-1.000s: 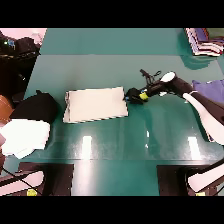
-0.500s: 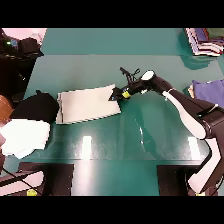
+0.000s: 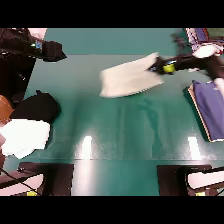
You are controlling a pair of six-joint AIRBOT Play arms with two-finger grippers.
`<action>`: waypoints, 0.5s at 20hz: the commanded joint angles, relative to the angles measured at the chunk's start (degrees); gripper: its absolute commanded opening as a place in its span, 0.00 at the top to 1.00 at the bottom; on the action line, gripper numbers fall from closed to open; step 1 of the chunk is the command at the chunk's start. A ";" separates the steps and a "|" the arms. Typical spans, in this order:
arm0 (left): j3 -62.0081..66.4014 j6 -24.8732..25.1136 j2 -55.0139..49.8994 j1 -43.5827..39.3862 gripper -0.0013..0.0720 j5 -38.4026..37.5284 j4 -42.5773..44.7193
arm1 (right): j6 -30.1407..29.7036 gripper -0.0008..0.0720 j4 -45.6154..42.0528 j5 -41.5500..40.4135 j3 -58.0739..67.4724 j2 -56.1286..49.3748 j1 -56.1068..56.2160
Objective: Fold the shirts.
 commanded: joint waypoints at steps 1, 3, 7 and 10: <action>0.00 -0.09 0.04 -2.49 0.94 0.66 -0.35 | 1.66 0.97 -2.67 -1.40 -5.29 8.52 -16.41; -0.02 -0.24 0.04 -2.60 0.94 0.68 -0.96 | 1.64 0.97 -2.56 -3.37 -8.79 11.72 -24.87; -0.02 -1.62 0.04 -2.60 0.94 1.75 -1.44 | 0.72 0.97 -2.45 -3.65 -10.54 13.57 -36.00; 0.00 -1.62 0.04 -2.60 0.94 2.10 -1.49 | 0.33 0.97 -2.45 -3.96 -7.78 13.57 -38.45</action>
